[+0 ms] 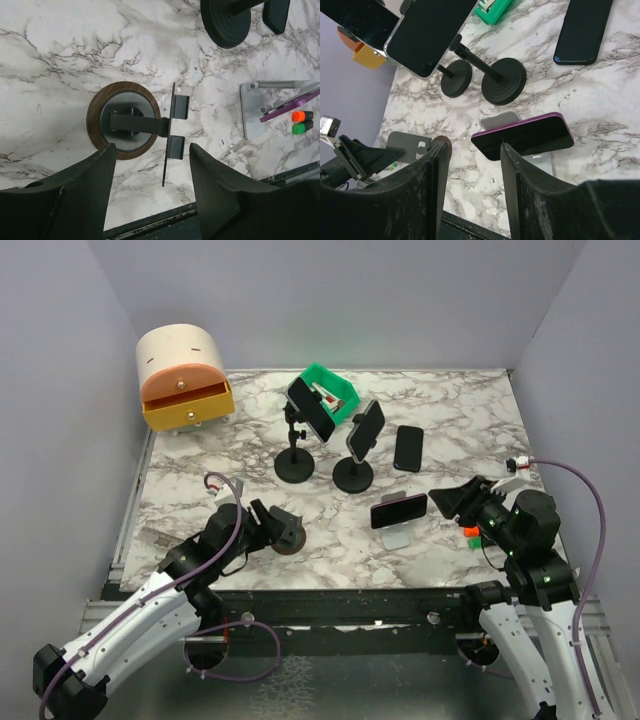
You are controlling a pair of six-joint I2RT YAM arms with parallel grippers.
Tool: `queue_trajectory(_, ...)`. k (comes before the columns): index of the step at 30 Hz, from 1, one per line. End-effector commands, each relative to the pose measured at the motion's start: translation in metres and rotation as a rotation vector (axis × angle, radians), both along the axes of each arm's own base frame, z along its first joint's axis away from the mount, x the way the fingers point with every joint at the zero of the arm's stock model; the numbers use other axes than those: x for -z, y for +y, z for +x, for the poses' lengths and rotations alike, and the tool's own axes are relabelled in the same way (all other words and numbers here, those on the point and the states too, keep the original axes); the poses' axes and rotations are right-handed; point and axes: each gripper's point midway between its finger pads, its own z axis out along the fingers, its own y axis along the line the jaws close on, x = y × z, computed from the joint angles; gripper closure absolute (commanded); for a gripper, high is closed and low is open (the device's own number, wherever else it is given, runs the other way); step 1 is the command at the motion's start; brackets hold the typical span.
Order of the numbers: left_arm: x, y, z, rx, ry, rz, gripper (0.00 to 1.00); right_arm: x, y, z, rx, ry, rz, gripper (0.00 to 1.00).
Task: Remove the phone from the phone stand
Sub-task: Pick up the phone stand at the center of the board.
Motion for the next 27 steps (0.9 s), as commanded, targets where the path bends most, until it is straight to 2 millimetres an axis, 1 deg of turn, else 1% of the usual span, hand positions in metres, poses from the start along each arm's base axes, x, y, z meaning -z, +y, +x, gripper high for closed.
queue_trajectory(1, -0.006, -0.007, -0.001, 0.011, -0.008, -0.051, 0.41, 0.017, 0.002, -0.004, -0.018, 0.046, -0.015, 0.50)
queue_trajectory(4, -0.009, -0.006, -0.001, 0.019, -0.022, -0.045, 0.47, 0.018, 0.003, -0.004, -0.022, 0.046, -0.017, 0.50)
queue_trajectory(7, -0.008, -0.008, 0.001, 0.023, -0.029, -0.050, 0.55, 0.020, 0.003, -0.004, -0.019, 0.048, -0.020, 0.50)
queue_trajectory(14, -0.011, -0.016, 0.008, 0.030, -0.050, -0.071, 0.78, 0.025, 0.007, -0.007, -0.037, 0.070, -0.009, 0.51)
queue_trajectory(17, -0.015, -0.016, 0.010, 0.028, -0.061, -0.073, 0.87, 0.024, 0.007, -0.008, -0.040, 0.067, -0.009, 0.51)
queue_trajectory(20, -0.027, -0.012, 0.013, 0.011, -0.097, -0.067, 1.00, 0.019, 0.007, -0.008, -0.039, 0.055, -0.012, 0.51)
queue_trajectory(22, -0.040, -0.004, 0.018, -0.017, -0.142, -0.044, 1.00, 0.014, 0.007, -0.008, -0.041, 0.040, -0.014, 0.52)
queue_trajectory(25, -0.058, 0.015, 0.027, -0.090, -0.190, 0.021, 1.00, 0.007, 0.007, -0.008, -0.044, 0.023, -0.016, 0.52)
queue_trajectory(27, -0.073, 0.025, 0.034, -0.139, -0.232, 0.057, 1.00, 0.005, 0.008, -0.008, -0.049, 0.019, -0.018, 0.52)
